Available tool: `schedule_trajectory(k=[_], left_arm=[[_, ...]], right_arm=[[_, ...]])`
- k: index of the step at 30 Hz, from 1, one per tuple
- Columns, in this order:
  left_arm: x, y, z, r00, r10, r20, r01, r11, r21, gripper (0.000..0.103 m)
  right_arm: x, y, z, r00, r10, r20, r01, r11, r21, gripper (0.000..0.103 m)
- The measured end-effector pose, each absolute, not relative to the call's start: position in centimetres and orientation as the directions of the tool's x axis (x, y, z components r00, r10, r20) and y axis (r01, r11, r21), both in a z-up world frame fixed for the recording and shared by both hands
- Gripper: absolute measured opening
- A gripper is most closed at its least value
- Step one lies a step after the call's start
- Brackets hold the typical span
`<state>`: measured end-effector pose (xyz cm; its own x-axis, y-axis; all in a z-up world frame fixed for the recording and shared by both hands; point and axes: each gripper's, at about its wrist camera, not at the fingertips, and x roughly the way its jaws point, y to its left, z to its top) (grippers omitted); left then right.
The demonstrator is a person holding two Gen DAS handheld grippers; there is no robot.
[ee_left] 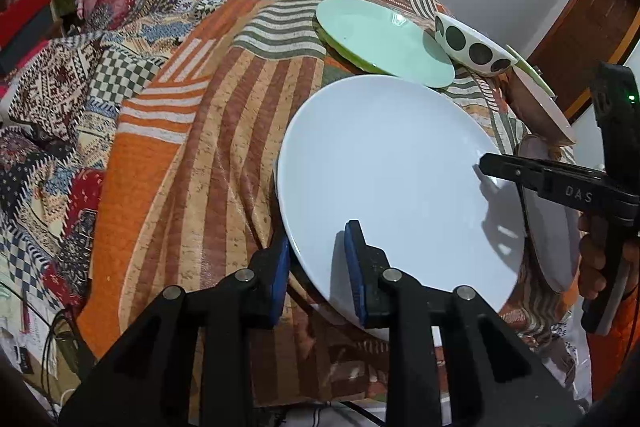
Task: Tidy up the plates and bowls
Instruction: 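Lift the white plate and carry it toward the purple plate with both tools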
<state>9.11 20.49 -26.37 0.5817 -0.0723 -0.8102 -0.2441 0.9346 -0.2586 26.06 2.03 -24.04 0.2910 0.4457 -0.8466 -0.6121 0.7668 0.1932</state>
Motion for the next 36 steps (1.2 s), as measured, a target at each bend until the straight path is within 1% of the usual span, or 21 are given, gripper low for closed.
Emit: schedule_trajectory(k=[8,18,26,36], left_arm=[[8.7,20.3,-25.2,0.598,-0.049,-0.8,-0.242,0.94,-0.239,0.025],[8.6,18.8,-22.0,0.648,-0.047,-0.76,-0.2,0.953,-0.229,0.025],[8.9,16.6,-19.2,0.68,-0.04,-0.732,-0.161,0.966,-0.203,0.025],[9.4,12.6,-17.2,0.69,-0.068,-0.721,-0.104,0.976,-0.191,0.025]], right_arm=[[24.8,1.6,-22.8,0.334,0.461,-0.822,-0.631,0.758,0.168,0.021],[23.4,-0.4,-20.5,0.389,0.488,-0.782,-0.614,0.769,0.175,0.021],[22.3,-2.7,-18.7,0.444,0.5,-0.744,-0.596,0.784,0.171,0.021],[21.6,-6.8,-17.2,0.495,0.507,-0.706,-0.555,0.809,0.191,0.021]])
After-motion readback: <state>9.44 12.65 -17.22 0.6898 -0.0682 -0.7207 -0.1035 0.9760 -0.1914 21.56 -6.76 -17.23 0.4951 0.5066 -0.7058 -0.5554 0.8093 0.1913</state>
